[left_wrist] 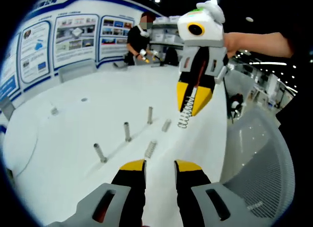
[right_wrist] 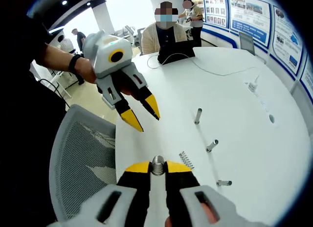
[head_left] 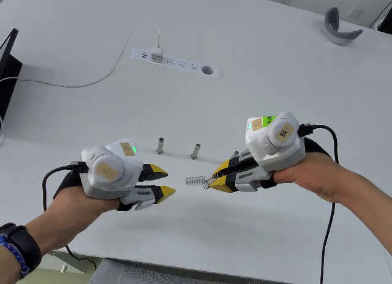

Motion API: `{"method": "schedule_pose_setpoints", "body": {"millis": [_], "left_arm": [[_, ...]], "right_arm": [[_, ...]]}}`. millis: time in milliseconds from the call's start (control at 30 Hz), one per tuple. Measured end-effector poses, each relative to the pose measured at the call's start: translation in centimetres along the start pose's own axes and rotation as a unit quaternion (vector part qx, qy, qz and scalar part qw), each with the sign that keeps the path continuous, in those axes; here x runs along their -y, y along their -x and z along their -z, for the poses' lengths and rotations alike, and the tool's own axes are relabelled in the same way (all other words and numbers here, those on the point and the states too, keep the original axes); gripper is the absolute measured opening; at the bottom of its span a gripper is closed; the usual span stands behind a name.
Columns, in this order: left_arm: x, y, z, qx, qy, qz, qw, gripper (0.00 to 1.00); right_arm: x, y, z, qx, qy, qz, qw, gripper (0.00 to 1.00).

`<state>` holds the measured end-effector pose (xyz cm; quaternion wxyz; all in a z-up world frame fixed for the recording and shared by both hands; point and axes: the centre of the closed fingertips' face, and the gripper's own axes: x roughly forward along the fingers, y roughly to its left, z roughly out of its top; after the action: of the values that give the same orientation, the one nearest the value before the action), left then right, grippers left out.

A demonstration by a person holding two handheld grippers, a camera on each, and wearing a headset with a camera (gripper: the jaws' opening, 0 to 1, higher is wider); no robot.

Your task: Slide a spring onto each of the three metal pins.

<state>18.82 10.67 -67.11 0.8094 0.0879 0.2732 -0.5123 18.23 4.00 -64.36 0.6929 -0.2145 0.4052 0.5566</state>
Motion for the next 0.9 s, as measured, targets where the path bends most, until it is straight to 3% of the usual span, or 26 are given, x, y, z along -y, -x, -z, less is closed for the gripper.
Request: {"method": "schedule_pose_setpoints", "body": {"millis": [367,633,900], "left_arm": [[-2.7,0.8,1.6,-0.004,0.030,-0.043,0.9986,0.36],[-5.0,1.6,2.3,0.003,0.059,-0.080,0.9950,0.46],[-6.3,2.2,2.8,0.005,0.075,-0.102,0.9919,0.53]], "right_arm": [[1.9,-1.5,-0.9,-0.011,0.007,0.010,0.9999,0.12],[3.6,-2.5,-1.1,-0.020,0.005,0.018,0.9996,0.12],[4.9,-3.1,-1.2,-0.031,0.006,0.019,0.9993,0.12]]}}
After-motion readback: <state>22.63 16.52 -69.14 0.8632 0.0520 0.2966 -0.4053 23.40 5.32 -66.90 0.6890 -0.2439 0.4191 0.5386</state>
